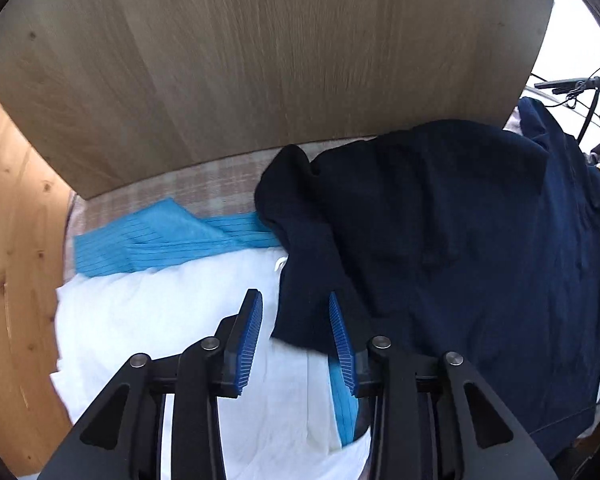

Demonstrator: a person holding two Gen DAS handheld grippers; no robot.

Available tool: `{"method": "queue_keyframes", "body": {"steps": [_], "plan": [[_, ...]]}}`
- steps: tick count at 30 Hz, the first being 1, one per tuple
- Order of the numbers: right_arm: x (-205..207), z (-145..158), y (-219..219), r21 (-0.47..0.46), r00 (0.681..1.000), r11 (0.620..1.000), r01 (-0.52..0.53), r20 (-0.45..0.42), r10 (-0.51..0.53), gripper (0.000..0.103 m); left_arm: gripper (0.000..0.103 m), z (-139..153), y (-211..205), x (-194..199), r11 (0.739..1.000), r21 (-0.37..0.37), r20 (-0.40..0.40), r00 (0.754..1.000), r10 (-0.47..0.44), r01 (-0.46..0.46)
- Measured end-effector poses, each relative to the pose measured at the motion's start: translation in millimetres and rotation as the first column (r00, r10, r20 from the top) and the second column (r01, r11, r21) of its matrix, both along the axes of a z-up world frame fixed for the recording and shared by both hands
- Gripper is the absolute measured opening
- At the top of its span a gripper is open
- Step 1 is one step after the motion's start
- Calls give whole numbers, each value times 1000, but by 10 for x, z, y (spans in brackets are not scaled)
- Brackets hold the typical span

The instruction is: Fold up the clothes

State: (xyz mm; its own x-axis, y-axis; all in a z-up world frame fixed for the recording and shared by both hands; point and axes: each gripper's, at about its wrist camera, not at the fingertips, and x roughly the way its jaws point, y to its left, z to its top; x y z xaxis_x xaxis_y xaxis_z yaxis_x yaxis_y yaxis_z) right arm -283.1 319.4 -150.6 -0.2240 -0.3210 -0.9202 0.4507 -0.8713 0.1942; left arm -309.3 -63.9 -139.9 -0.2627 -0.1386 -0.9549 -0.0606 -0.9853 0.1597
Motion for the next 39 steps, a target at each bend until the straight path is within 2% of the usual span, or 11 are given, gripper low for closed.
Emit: {"method": "queue_keyframes", "body": {"steps": [2,3,6,11,14,17,20,25,32,35,39], "plan": [[-155,-206,-51,20,1000,1000,-2,14,2,25,29,-30,9,-20,1000,-8,-16,1000,2,-2],[-232,-309,-77,30,1000,1000,-3,21,3,25,13,-28,7,-22,1000,6,-23,1000,9,-9],[-411,-630,-124,41,998,999,7,62,-10,25,4,0,23,-14,999,33,-50,999,17,-15],[-537,-965,-187,72,996,997,9,88,-16,25,4,421,22,299,1000,26,-152,988,13,-9],[-562,-973,-217,75,998,997,-2,68,-3,25,7,589,-286,598,993,45,-190,975,116,-109],[-588,-961,-263,92,997,996,-18,73,11,25,10,331,-472,679,980,-143,-72,989,132,-141],[-593,-892,-313,117,998,993,-33,56,27,25,13,400,-588,655,982,-79,-76,984,164,-170],[-615,-624,-407,43,999,998,-41,18,40,25,34,550,-119,237,1000,1,-147,989,-4,4],[-841,-534,-691,-55,998,997,-55,-2,55,28,34,74,868,-411,970,69,-116,967,-225,234],[-983,-618,-705,-119,997,993,-19,68,28,29,34,-146,1180,-514,944,153,-96,955,-279,291],[-1048,-685,-844,-118,997,992,-38,61,46,29,33,-365,1369,-618,938,150,-77,950,-304,312]]}}
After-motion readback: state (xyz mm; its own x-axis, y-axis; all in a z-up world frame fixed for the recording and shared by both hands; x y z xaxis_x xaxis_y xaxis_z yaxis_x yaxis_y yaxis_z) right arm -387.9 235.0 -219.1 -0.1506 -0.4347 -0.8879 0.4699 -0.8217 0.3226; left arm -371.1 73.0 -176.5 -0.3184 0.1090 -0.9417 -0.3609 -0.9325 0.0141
